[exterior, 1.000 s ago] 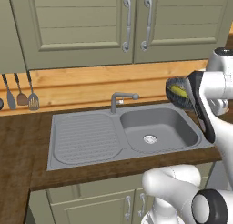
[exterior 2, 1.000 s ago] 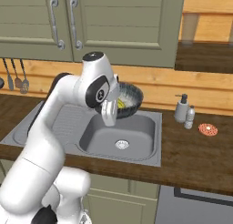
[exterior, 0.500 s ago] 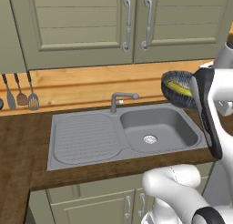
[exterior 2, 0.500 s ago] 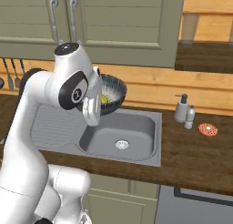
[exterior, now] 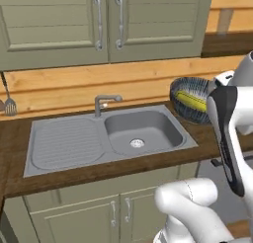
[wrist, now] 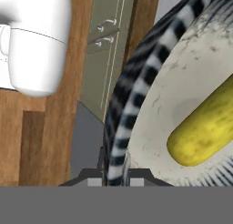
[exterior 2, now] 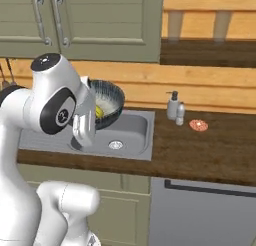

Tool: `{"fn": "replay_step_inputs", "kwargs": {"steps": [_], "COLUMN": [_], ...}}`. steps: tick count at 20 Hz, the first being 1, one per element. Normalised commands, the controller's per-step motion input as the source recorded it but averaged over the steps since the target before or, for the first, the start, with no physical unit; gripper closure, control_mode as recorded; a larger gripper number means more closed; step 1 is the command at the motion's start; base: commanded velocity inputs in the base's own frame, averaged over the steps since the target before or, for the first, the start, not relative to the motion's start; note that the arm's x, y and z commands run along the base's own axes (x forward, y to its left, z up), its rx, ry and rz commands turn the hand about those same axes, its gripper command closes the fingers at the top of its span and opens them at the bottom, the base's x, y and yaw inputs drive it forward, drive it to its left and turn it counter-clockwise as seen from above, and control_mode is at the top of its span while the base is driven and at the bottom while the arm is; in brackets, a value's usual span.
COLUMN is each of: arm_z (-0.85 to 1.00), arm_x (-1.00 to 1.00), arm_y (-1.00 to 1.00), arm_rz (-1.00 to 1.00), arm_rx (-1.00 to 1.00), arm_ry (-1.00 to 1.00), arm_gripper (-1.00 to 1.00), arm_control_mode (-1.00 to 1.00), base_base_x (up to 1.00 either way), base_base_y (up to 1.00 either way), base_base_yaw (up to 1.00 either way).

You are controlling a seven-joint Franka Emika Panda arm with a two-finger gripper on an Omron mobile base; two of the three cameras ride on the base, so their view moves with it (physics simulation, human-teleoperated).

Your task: Pick the cucumber from the sink and place it in the bowl. Then pick the bowl and place it in the microwave. Then close the microwave door and press the start button.

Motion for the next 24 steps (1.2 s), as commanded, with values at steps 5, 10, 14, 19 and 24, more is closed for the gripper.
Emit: {"fn": "replay_step_inputs", "kwargs": {"steps": [5, 10, 14, 19, 24], "arm_z": [0.00, 0.00, 0.00, 0.00, 0.00], "arm_x": [0.00, 0.00, 0.00, 0.00, 0.00], "arm_y": [0.00, 0.00, 0.00, 0.00, 0.00], "arm_rz": [0.00, 0.00, 0.00, 0.00, 0.00], "arm_rx": [0.00, 0.00, 0.00, 0.00, 0.00], "arm_ry": [0.00, 0.00, 0.00, 0.00, 0.00], "arm_gripper": [1.00, 1.00, 1.00, 1.00, 1.00], "arm_control_mode": [1.00, 1.00, 1.00, 1.00, 1.00], "base_base_x": [-0.04, 0.04, 0.05, 0.04, 0.00], "base_base_y": [-0.61, -0.49, -0.51, -0.39, -0.14], "base_base_yaw": [-0.53, -0.69, -0.75, -0.81, -0.91]}}
